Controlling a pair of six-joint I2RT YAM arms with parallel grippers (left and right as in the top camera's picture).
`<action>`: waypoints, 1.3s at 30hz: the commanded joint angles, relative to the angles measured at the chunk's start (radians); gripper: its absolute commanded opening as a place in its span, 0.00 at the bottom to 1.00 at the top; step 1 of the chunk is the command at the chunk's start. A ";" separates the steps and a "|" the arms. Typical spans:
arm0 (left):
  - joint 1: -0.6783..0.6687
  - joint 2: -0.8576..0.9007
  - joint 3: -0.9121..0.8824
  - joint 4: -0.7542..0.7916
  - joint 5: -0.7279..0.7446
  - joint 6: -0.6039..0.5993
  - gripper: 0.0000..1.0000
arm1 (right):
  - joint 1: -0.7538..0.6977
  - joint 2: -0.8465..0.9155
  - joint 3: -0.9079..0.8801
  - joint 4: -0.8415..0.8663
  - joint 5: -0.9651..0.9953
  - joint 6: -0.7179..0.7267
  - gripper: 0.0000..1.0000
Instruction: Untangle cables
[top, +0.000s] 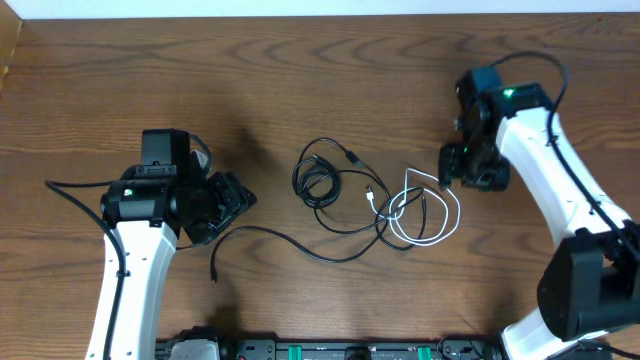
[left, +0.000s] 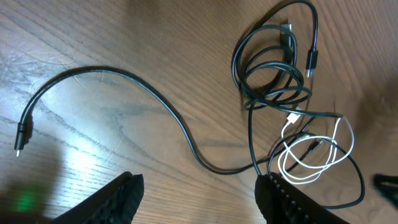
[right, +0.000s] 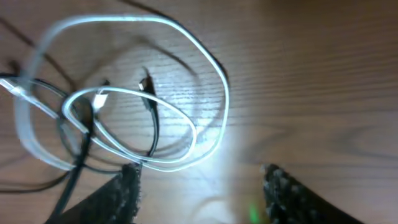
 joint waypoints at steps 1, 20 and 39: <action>-0.002 0.000 0.007 -0.005 -0.006 0.017 0.63 | 0.008 -0.008 -0.118 0.077 -0.051 -0.029 0.52; -0.002 0.000 0.007 -0.005 -0.006 0.017 0.63 | 0.007 -0.015 -0.338 0.399 -0.105 -0.028 0.01; -0.002 0.000 0.007 -0.005 -0.006 0.016 0.63 | 0.044 -0.278 0.742 0.091 -0.288 -0.037 0.01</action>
